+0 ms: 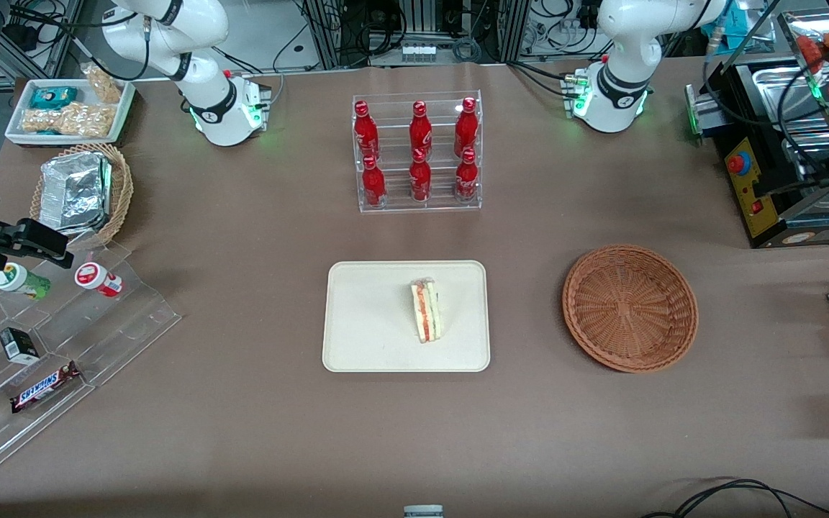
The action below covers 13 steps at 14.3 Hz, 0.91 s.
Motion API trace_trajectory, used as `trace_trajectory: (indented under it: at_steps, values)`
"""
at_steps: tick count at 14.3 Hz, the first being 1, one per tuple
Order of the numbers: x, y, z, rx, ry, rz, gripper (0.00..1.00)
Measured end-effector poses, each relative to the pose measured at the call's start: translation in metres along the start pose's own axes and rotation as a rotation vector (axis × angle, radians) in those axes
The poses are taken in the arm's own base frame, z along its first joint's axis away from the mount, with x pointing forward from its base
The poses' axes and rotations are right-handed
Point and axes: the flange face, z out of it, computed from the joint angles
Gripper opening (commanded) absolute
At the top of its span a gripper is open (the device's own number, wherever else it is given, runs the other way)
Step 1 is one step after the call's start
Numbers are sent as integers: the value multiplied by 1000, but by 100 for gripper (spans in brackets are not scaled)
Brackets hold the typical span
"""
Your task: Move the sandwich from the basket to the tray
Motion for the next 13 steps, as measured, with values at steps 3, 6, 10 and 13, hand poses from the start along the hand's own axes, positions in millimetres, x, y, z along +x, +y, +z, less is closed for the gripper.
trace_trajectory:
  at_steps: [3,6,10,13]
  values:
    - [-20,25,-4,14,49,43,100]
    - [-29,43,-4,26,57,58,100]
    - [-30,33,-13,20,75,39,100]
    - [-27,17,-15,-14,75,8,100]
